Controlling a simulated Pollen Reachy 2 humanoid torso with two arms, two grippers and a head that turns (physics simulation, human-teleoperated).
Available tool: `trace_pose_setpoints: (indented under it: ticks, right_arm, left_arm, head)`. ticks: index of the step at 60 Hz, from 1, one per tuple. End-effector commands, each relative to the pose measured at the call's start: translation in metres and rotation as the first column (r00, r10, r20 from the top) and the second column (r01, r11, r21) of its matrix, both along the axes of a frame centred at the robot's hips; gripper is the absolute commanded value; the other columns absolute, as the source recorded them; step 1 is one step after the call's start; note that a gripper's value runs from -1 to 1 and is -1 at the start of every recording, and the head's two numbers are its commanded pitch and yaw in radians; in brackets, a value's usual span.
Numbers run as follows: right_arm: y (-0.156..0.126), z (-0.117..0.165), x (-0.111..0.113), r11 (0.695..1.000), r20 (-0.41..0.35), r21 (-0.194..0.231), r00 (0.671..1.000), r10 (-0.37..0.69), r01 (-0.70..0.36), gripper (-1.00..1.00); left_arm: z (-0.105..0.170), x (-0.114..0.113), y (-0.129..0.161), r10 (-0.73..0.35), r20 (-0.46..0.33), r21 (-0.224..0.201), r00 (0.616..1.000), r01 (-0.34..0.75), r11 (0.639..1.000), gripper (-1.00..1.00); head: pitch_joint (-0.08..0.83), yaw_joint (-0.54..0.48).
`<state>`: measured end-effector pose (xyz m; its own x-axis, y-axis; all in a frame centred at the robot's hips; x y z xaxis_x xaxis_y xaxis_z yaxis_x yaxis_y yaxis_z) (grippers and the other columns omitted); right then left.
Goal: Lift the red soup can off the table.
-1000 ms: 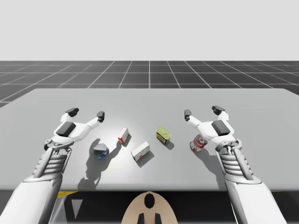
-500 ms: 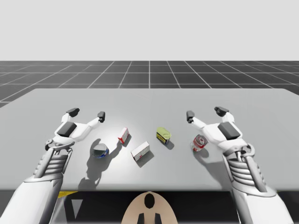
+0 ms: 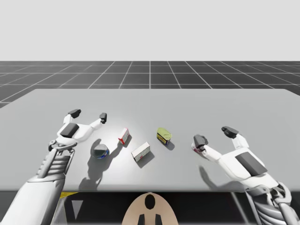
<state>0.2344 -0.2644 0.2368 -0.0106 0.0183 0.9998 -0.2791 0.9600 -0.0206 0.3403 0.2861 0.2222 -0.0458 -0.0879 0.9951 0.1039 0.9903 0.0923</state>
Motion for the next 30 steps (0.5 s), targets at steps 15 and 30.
trace_pose_setpoints:
  ticks: [15,30]
  right_arm:
    - [-0.013,-0.056,-0.014,1.0,-0.086,0.015,0.996,0.026,-0.025,-1.0]
    - [-0.015,-0.085,0.006,1.0,-0.138,0.012,0.99,0.005,-0.004,-1.0]
  left_arm:
    - [-0.005,0.002,-0.002,0.02,0.001,0.021,1.0,-0.02,1.0,-1.0]
    - [-0.005,0.003,-0.002,0.024,0.003,0.027,1.0,-0.024,0.999,-1.0]
  head:
    - [0.664,-0.39]
    - [0.668,-0.39]
